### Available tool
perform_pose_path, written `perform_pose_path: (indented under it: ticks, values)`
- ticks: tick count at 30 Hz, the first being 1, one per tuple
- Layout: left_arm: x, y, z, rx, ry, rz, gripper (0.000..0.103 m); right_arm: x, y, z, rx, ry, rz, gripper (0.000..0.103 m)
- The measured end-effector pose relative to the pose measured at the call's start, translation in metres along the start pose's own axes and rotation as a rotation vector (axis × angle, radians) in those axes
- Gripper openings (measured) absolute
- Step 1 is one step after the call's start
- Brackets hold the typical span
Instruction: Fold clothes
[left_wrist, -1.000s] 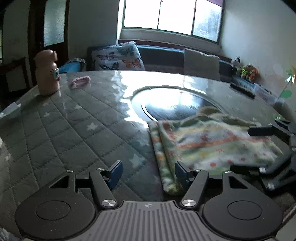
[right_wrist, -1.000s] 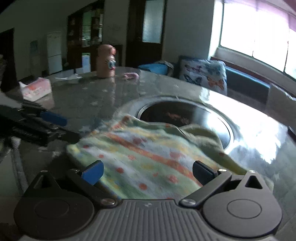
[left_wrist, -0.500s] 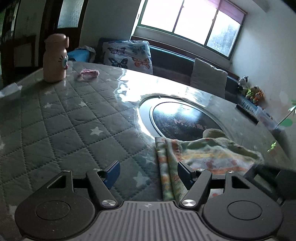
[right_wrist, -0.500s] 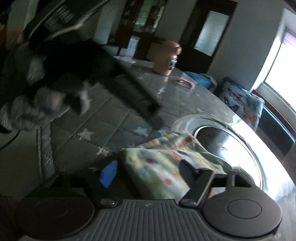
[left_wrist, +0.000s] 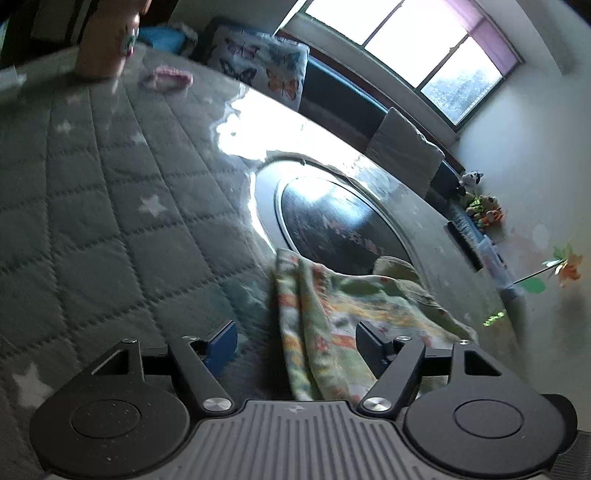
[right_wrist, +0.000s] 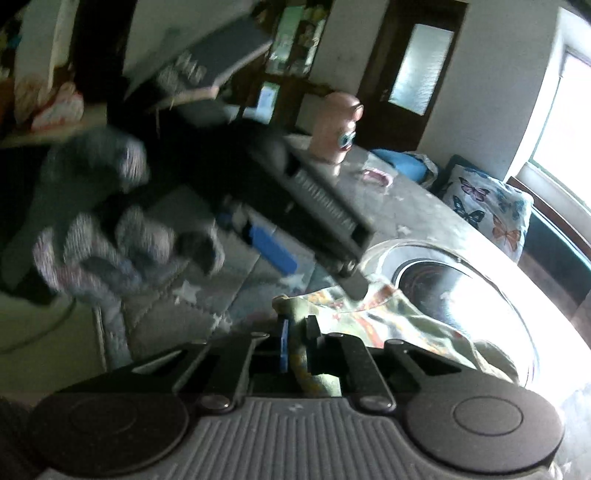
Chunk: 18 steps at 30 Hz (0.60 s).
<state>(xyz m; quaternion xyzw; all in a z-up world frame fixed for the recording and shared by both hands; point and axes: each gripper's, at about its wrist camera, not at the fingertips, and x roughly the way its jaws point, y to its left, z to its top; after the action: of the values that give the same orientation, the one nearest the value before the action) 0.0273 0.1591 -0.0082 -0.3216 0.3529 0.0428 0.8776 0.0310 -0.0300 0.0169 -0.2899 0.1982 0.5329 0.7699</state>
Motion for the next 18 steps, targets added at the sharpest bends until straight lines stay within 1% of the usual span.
perform_pose_path:
  ticks: [4,5,7,9,10,11,12,14,18]
  values:
    - [0.008,-0.005,0.001,-0.052,0.037,-0.042,0.073,-0.019,-0.010,0.000,0.062,-0.052,-0.009,0.007]
    - [0.010,-0.007,0.001,-0.066,0.050,-0.063,0.070,-0.022,-0.011,-0.001,0.068,-0.061,-0.010,0.007]
    - [0.016,-0.009,0.000,-0.085,0.070,-0.082,0.060,-0.030,-0.014,-0.004,0.083,-0.076,-0.005,0.007]
    - [0.022,-0.010,-0.001,-0.105,0.087,-0.090,0.035,-0.033,-0.015,-0.009,0.091,-0.079,0.004,0.007]
    - [0.025,-0.010,-0.002,-0.115,0.096,-0.094,0.028,-0.034,-0.015,-0.011,0.095,-0.080,0.011,0.007]
    - [0.027,-0.011,-0.003,-0.117,0.100,-0.092,0.019,-0.034,-0.015,-0.013,0.099,-0.080,0.020,0.007]
    - [0.029,-0.011,-0.004,-0.118,0.104,-0.089,0.014,-0.035,-0.016,-0.016,0.108,-0.081,0.028,0.008]
    - [0.029,-0.012,-0.005,-0.107,0.097,-0.087,0.013,-0.039,-0.022,-0.021,0.137,-0.078,0.046,0.016]
    - [0.029,-0.015,-0.003,-0.092,0.096,-0.082,0.013,-0.053,-0.041,-0.037,0.227,-0.081,0.013,0.018]
